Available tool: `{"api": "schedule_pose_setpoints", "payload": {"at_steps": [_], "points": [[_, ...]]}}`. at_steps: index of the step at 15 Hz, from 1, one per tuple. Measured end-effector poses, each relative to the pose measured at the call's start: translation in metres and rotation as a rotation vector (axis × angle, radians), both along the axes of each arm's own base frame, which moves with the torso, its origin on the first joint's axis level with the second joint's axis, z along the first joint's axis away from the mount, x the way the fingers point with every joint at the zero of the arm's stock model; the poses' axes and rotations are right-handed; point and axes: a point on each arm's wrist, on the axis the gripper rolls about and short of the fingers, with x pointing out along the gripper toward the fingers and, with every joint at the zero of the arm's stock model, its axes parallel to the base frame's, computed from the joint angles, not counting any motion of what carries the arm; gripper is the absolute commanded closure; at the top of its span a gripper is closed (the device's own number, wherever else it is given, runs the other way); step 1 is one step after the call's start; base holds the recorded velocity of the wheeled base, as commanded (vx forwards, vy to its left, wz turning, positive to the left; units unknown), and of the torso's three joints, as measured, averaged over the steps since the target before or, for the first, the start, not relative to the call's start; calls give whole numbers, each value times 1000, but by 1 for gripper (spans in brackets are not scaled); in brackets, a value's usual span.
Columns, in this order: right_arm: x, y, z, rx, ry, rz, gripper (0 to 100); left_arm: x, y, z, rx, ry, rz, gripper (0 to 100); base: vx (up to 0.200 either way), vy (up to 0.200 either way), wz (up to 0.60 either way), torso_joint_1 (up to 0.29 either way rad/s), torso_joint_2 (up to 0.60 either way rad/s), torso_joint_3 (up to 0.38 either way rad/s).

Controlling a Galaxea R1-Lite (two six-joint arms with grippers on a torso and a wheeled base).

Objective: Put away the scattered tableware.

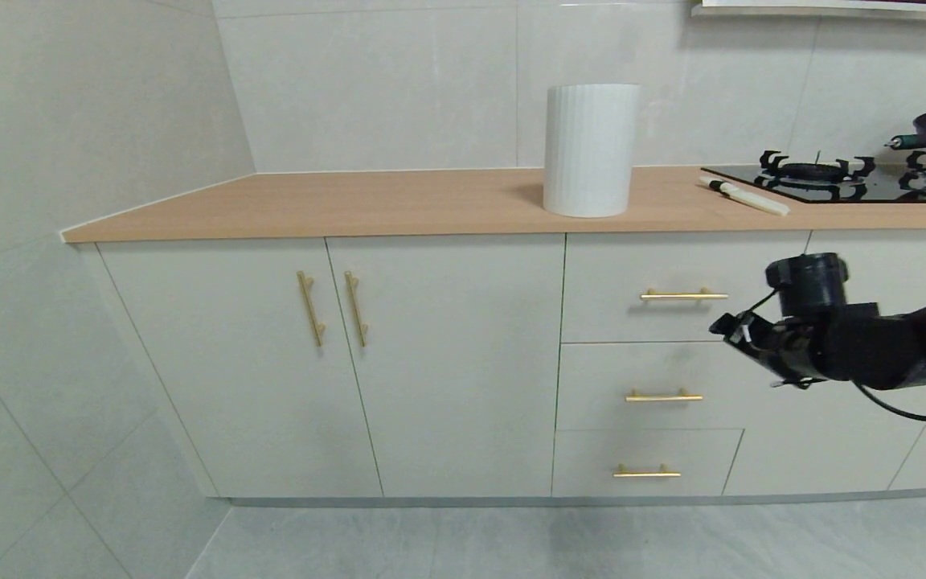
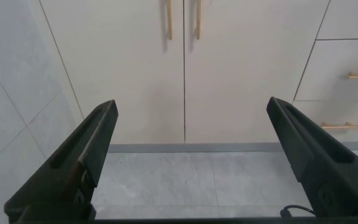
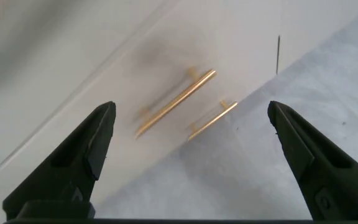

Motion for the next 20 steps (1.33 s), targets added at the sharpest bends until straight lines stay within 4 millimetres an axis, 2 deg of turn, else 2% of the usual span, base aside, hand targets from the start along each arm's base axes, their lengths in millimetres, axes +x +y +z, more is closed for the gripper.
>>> {"api": "schedule_pose_setpoints", "payload": {"at_steps": [3, 4, 6, 8, 11, 14, 16, 18, 20], "points": [[-86, -8, 65, -93, -133, 85, 0, 0, 0, 0, 0, 0, 0, 0, 0, 0, 0, 0, 0, 0], [-119, -11, 82, -133, -189, 109, 0, 0, 0, 0, 0, 0, 0, 0, 0, 0, 0, 0, 0, 0], [-184, -18, 104, -225, -300, 147, 0, 0, 0, 0, 0, 0, 0, 0, 0, 0, 0, 0, 0, 0], [-253, -26, 110, -325, -397, 160, 0, 0, 0, 0, 0, 0, 0, 0, 0, 0, 0, 0, 0, 0], [-341, -37, 90, -431, -463, 120, 0, 0, 0, 0, 0, 0, 0, 0, 0, 0, 0, 0, 0, 0], [-391, -41, 54, -497, -463, 32, 0, 0, 0, 0, 0, 0, 0, 0, 0, 0, 0, 0, 0, 0], [-406, -40, 35, -527, -491, -5, 0, 0, 0, 0, 0, 0, 0, 0, 0, 0, 0, 0, 0, 0], [-409, -38, 13, -513, -549, 101, 0, 0, 0, 0, 0, 0, 0, 0, 0, 0, 0, 0, 0, 0], [-404, -35, -8, -499, -592, 211, 0, 0, 0, 0, 0, 0, 1, 0, 0, 0, 0, 0, 0, 0]]}}
